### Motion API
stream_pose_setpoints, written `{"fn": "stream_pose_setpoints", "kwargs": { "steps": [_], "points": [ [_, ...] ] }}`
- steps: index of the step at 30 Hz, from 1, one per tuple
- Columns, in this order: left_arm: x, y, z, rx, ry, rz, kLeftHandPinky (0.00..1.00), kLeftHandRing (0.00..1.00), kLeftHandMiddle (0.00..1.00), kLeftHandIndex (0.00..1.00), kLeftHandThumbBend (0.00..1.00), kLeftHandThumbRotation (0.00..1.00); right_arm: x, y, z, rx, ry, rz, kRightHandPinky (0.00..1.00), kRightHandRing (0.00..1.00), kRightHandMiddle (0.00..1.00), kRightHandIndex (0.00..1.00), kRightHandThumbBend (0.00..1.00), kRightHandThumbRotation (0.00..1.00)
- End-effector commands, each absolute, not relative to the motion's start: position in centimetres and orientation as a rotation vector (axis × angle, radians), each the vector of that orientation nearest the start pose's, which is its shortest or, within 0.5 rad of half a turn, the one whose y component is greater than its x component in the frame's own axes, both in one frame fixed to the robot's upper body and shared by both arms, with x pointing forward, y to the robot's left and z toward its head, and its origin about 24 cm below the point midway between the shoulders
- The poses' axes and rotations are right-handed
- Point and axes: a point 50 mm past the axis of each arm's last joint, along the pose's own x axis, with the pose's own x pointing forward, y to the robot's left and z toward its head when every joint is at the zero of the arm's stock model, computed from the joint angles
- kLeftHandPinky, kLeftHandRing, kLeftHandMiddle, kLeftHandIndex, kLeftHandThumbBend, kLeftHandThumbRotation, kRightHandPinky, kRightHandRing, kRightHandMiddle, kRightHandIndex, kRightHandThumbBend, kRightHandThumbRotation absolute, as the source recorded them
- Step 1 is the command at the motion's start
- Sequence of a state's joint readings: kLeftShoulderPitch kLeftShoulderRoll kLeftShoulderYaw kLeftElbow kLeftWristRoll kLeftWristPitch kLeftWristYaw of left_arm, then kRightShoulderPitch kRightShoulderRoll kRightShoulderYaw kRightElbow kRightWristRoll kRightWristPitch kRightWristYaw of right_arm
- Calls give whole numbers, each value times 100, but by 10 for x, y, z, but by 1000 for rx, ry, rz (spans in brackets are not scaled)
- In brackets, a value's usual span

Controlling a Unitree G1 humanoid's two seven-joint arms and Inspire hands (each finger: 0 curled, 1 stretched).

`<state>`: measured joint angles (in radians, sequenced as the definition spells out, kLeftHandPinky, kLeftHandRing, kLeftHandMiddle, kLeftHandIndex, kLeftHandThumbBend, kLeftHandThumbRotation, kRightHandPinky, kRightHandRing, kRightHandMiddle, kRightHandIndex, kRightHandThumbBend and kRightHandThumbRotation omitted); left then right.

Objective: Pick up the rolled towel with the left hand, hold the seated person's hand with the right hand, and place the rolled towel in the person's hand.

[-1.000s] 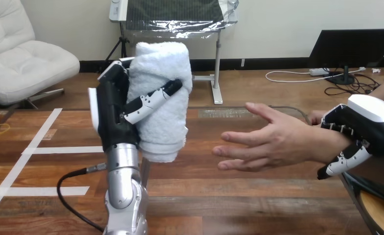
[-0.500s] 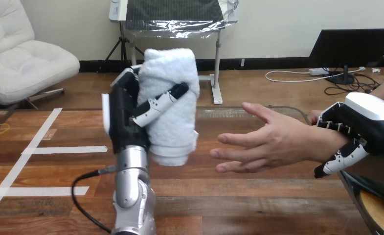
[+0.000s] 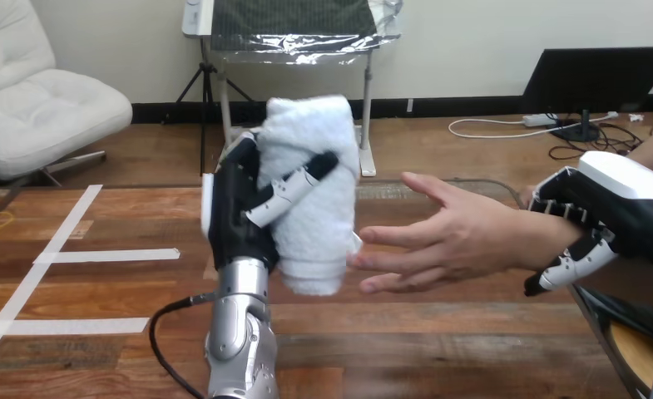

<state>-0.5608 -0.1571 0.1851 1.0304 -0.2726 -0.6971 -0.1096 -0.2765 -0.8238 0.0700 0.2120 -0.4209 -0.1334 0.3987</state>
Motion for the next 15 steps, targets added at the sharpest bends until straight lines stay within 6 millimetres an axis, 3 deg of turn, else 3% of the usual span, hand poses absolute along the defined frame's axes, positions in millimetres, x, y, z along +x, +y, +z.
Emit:
{"fn": "stream_pose_setpoints", "kwargs": {
  "steps": [1,15],
  "points": [
    [346,60,75,-527,-295,-116,29,36,41,44,62,0,306,-253,131,-1204,9,353,32,38,43,45,87,9],
    [339,31,77,-535,-276,-187,29,35,41,43,64,0,308,-238,134,-1184,-5,368,31,37,43,44,87,11]
  ]
}}
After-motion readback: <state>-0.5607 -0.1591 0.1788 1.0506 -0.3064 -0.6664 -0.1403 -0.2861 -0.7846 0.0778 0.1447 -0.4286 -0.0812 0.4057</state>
